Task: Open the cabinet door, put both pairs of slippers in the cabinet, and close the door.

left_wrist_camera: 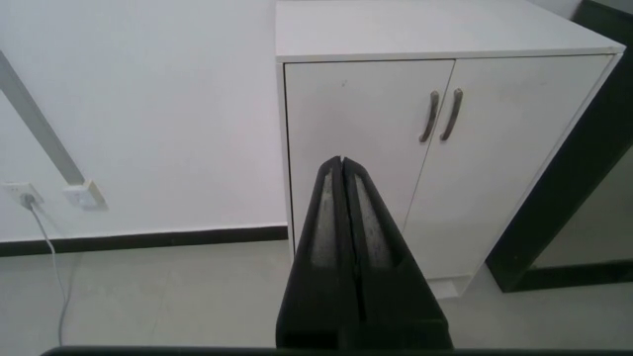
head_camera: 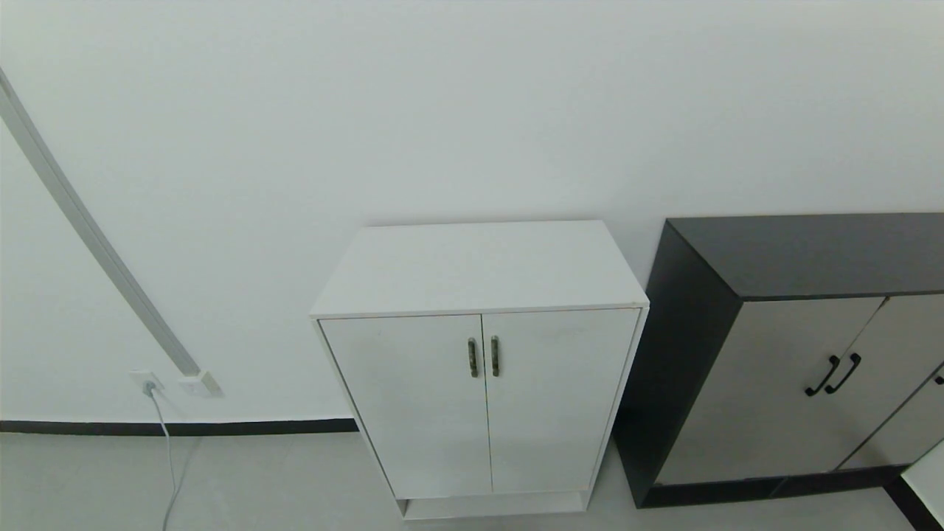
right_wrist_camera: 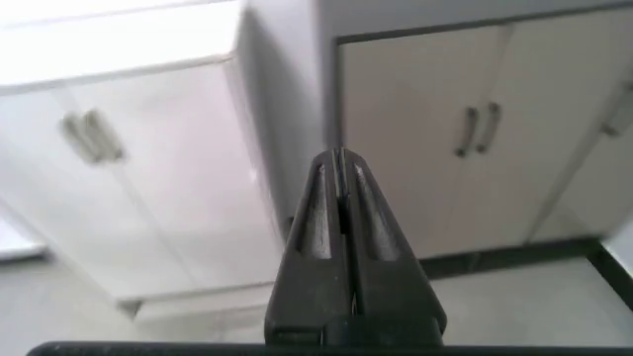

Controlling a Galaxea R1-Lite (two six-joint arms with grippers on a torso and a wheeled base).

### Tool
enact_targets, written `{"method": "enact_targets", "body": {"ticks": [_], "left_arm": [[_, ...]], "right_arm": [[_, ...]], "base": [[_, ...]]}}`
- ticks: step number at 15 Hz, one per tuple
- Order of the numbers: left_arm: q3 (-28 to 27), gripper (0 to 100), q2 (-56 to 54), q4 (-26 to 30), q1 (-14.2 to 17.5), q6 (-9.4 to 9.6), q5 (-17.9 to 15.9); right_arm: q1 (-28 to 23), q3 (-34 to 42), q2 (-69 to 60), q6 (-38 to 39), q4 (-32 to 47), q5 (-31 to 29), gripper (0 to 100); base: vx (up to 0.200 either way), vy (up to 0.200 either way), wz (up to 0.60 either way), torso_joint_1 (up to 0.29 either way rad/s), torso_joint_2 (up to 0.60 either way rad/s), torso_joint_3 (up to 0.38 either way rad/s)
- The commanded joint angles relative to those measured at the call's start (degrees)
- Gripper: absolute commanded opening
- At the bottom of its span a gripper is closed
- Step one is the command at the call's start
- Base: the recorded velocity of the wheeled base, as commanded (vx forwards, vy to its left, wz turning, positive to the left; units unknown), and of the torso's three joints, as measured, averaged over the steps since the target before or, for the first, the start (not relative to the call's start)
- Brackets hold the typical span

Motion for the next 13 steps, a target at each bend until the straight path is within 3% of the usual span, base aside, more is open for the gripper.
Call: {"method": "enact_targets", "body": {"ticks": [1,13], "left_arm": [[0.01,0,0.00,-0.05,0.01,-0.08,0.03],[0.01,0,0.00,-0.05,0.01,0.01,0.03]], "right_arm": [[0.24,0.29,-0.13,-0.52,0.11,0.72,0],[0.33,0.20,-0.13,1.77,0.02,-1.04,0]], "base": [[0.000,0.000,0.00,0.000,0.00,0.000],[0.000,0.000,0.00,0.000,0.00,0.000]]}}
